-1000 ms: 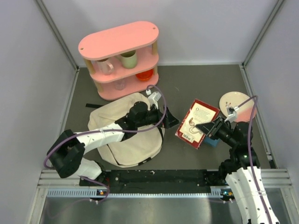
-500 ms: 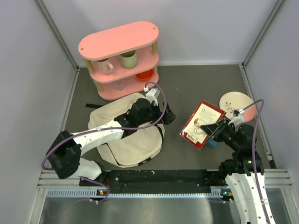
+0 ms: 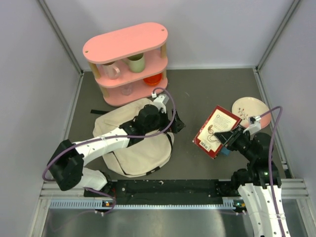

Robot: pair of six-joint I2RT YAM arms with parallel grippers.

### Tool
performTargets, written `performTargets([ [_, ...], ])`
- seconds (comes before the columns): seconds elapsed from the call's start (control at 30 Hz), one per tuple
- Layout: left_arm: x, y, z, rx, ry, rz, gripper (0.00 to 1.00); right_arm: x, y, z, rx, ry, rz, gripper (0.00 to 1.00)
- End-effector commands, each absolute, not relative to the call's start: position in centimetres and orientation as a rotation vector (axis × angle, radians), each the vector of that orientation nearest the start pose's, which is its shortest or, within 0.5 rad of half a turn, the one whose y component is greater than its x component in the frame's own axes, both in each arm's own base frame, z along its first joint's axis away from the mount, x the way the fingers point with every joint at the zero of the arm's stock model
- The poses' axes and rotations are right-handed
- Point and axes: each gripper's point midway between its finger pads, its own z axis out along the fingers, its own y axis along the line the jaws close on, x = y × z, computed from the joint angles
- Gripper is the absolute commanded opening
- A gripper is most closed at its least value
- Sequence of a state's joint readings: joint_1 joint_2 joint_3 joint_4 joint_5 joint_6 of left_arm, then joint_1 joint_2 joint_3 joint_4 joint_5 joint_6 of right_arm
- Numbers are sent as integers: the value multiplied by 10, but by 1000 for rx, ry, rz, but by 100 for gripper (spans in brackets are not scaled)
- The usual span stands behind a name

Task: Pack the student bag
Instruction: Pick up the book from the center of the board.

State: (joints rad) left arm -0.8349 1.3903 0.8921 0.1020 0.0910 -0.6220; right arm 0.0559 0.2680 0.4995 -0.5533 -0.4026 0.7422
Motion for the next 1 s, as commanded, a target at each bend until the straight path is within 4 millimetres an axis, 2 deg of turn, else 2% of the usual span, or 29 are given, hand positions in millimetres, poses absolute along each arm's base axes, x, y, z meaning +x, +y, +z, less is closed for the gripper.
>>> performTargets([
  [0.0, 255, -344, 221, 308, 1945, -1074, 98, 188, 105, 231, 278, 1835, 895, 0],
  [0.07, 250, -344, 224, 314, 1938, -1102, 99, 186, 109, 234, 227, 1837, 902, 0],
  [0.1, 249, -344, 234, 298, 1906, -1128, 98, 184, 112, 234, 208, 1847, 919, 0],
  [0.17, 246, -336, 230, 244, 1888, -1139, 98, 184, 114, 235, 197, 1852, 929, 0],
  [0.2, 242, -332, 242, 219, 1841, -1175, 98, 180, 119, 237, 169, 1853, 961, 0],
  [0.23, 240, -329, 239, 211, 1824, -1184, 98, 180, 122, 240, 162, 1843, 984, 0],
  [0.33, 235, -325, 252, 221, 1794, -1200, 98, 175, 130, 243, 122, 1837, 1053, 0],
  [0.43, 229, -331, 260, 305, 1805, -1206, 98, 173, 139, 234, 129, 1854, 1139, 0],
  [0.47, 230, -332, 261, 316, 1803, -1202, 99, 172, 146, 243, 75, 1807, 1194, 0],
  [0.5, 231, -334, 260, 322, 1799, -1204, 99, 172, 149, 239, 71, 1810, 1224, 0],
  [0.57, 234, -341, 260, 343, 1783, -1212, 99, 170, 153, 246, 58, 1772, 1281, 0],
  [0.63, 228, -350, 262, 395, 1779, -1271, 99, 169, 156, 241, 53, 1768, 1321, 0],
  [0.67, 226, -359, 264, 427, 1748, -1310, 99, 167, 159, 248, 0, 1730, 1341, 0],
  [0.73, 217, -367, 265, 475, 1731, -1380, 99, 167, 163, 242, -1, 1738, 1388, 0],
  [0.77, 217, -370, 261, 466, 1737, -1408, 99, 159, 168, 244, -53, 1732, 1441, 0],
  [0.83, 215, -376, 268, 489, 1679, -1453, 99, 155, 173, 253, -99, 1682, 1516, 0],
  [0.87, 217, -379, 263, 490, 1697, -1456, 99, 150, 175, 254, -127, 1687, 1542, 0],
  [0.97, 213, -387, 269, 531, 1654, -1503, 99, 143, 179, 250, -189, 1717, 1582, 0],
])
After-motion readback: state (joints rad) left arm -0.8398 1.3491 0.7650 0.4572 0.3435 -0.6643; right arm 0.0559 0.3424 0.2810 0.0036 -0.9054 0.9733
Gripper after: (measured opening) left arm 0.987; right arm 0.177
